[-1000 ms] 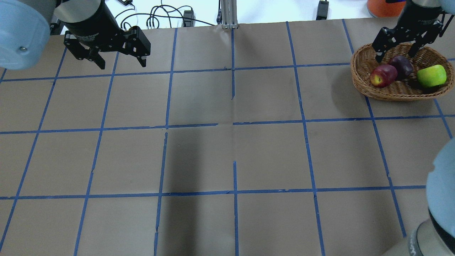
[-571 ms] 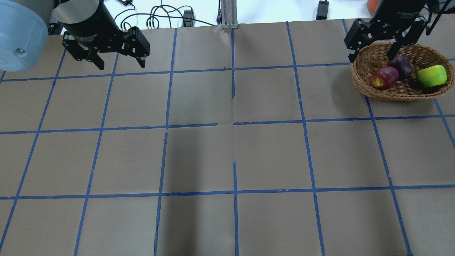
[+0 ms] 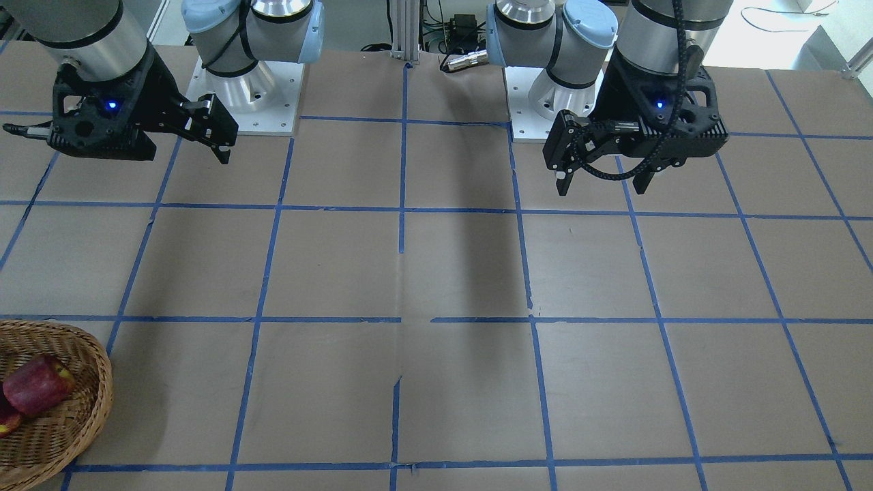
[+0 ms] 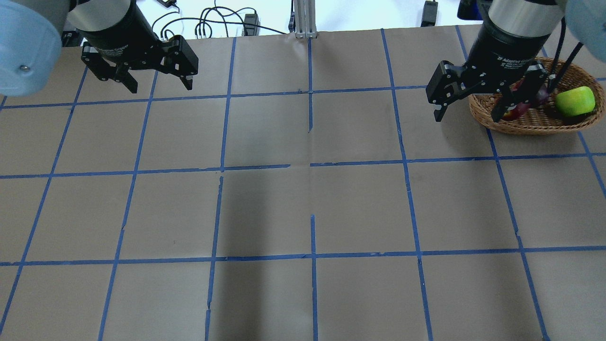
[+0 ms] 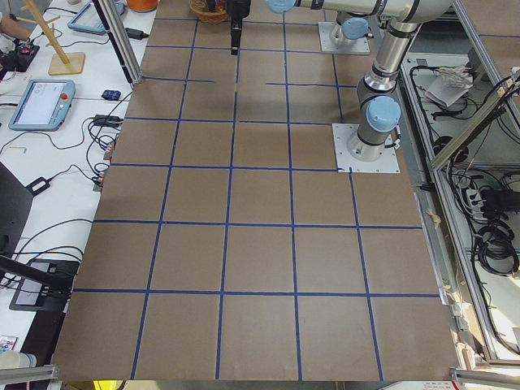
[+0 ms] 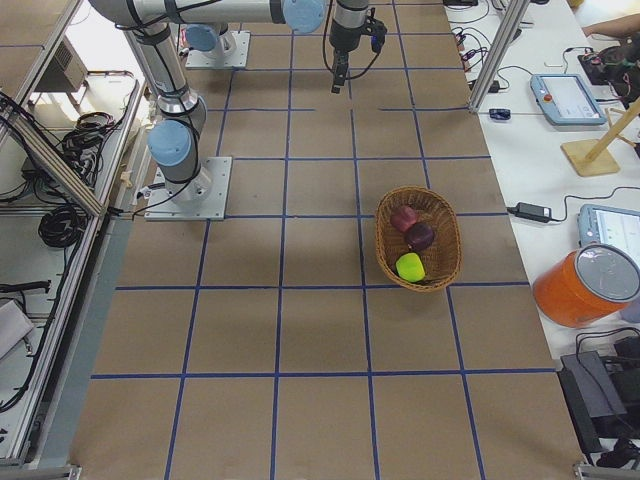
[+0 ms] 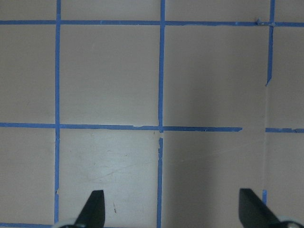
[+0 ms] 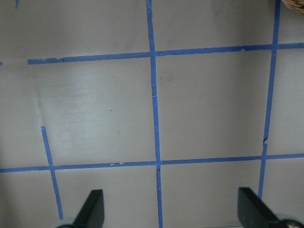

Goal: Put all apples into basket

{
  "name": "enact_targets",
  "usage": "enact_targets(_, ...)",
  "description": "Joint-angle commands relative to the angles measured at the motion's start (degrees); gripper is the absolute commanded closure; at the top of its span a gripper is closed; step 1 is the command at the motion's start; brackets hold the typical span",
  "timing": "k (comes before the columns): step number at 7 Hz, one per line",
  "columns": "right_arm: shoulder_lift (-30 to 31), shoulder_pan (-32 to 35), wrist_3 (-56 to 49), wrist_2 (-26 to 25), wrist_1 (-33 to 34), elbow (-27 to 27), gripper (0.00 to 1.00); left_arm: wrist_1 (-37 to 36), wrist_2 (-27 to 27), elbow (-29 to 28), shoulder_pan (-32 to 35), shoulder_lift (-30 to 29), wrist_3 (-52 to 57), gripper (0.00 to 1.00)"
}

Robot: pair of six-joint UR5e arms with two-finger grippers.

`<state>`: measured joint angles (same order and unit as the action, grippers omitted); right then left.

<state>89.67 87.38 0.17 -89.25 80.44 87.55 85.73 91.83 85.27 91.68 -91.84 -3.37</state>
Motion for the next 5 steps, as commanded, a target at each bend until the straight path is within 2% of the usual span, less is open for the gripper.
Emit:
enact_targets(1,0.59,0.42,0.36,-0.13,-0.11,0.17,0.00,0.05,-0.07,-0.02,-0.01,-0.01,0.03,0.00)
enact_targets(5,0.95,0.42,-0.69,-0.04,-0.20,0.95,0.00,0.14,0.02,-0.45,-0.10,-0.18,0.12,0.00)
